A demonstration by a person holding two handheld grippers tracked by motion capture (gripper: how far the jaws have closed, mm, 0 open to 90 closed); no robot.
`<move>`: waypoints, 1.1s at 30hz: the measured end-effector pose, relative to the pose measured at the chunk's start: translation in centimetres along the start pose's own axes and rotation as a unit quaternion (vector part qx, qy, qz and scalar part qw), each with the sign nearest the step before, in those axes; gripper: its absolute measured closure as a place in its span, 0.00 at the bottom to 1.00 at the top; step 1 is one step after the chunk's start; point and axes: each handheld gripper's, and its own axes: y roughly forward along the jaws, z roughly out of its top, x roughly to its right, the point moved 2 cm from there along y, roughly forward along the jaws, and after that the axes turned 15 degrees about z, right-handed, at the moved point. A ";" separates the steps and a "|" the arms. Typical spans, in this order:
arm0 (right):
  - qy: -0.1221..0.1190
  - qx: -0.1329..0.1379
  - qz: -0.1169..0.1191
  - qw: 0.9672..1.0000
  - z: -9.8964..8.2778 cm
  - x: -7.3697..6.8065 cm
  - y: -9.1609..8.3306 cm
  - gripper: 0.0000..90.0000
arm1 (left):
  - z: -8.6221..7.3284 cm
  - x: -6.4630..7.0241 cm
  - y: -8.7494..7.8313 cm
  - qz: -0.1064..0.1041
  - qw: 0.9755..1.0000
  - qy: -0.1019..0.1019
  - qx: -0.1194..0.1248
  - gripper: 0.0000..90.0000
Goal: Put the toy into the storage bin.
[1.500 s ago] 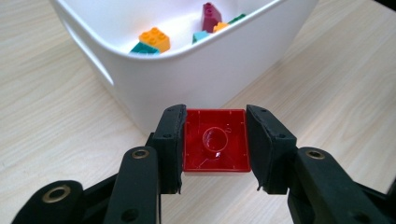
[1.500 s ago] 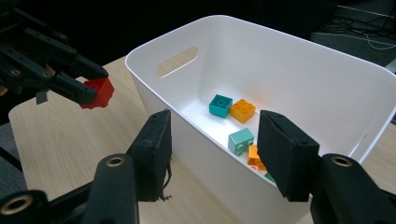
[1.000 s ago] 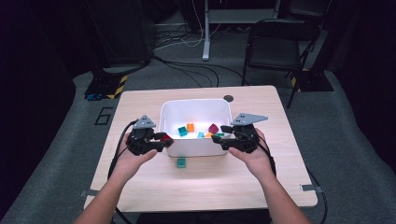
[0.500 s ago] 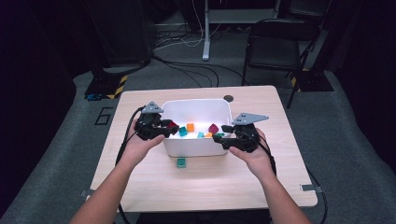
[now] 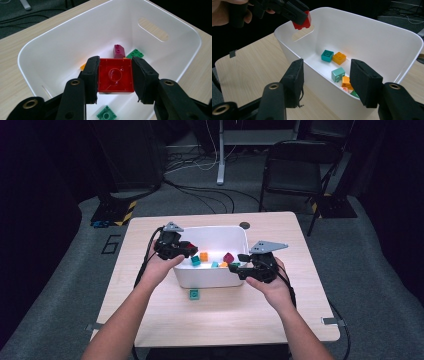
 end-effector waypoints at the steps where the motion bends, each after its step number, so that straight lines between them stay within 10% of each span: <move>1: -0.001 -0.001 0.000 1.000 0.0 0.0 0.0 0.50 | 0.0 -0.1 0.1 0.002 1.000 0.001 -0.002 0.65; 33: 0.003 -0.011 0.001 1.000 -0.2 0.4 -0.1 0.48 | 3.2 0.6 4.9 0.001 1.000 0.008 -0.026 0.65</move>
